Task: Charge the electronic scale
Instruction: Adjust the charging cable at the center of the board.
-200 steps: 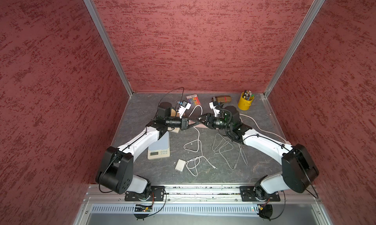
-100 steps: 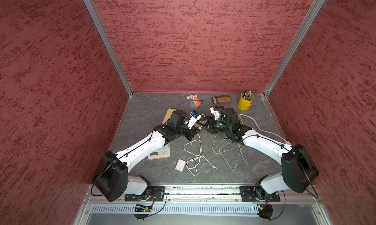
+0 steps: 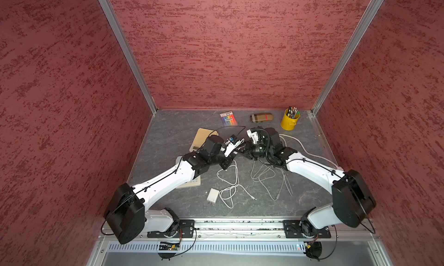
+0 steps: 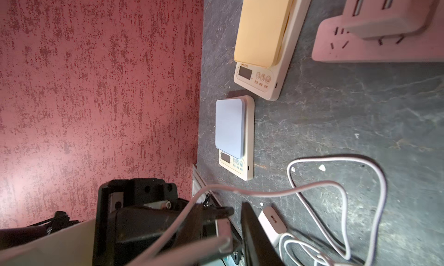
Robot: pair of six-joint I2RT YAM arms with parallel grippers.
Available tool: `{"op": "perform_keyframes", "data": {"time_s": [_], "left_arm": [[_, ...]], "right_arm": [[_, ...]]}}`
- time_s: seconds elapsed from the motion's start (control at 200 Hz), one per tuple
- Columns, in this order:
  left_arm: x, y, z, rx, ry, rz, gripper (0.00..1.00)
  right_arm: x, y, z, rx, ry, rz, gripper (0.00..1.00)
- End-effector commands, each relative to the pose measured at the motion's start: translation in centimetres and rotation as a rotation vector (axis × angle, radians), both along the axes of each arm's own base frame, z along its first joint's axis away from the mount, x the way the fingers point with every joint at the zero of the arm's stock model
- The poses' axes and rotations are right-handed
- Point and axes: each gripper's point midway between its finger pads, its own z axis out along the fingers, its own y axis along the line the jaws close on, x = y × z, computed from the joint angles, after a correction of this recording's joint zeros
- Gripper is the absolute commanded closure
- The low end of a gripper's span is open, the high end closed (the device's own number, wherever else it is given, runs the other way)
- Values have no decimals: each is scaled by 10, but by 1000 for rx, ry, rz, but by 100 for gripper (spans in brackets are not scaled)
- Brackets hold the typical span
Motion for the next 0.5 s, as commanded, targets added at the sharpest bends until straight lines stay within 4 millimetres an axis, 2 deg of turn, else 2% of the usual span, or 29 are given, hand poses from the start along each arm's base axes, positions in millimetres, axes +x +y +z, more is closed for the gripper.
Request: {"op": "perform_keyframes", "data": {"time_s": [0.0,0.06,0.291,0.321,0.351,0.416,0.456,0.491], "left_arm": [[1,-5,12,-12,-62,-15,100],[1,-5,11,-15,-61,-13,100],[3,-6,11,-31,-52,-5,100],[3,-7,11,-33,-48,-6,98],[3,-7,11,-37,-43,-7,91],[4,-5,13,-51,-35,-5,55],[5,-3,16,-66,-32,-2,46],[5,-1,19,-86,-25,-1,42]], "right_arm": [[-3,8,-4,23,14,36,68],[-5,9,-5,21,18,48,71],[-11,10,-4,-2,13,59,100],[-11,9,-4,-7,10,51,100],[-10,8,-4,-14,7,44,100],[-7,4,-4,-44,-4,29,100],[-6,2,-5,-74,-9,27,100],[-5,1,-5,-101,-14,29,100]]}}
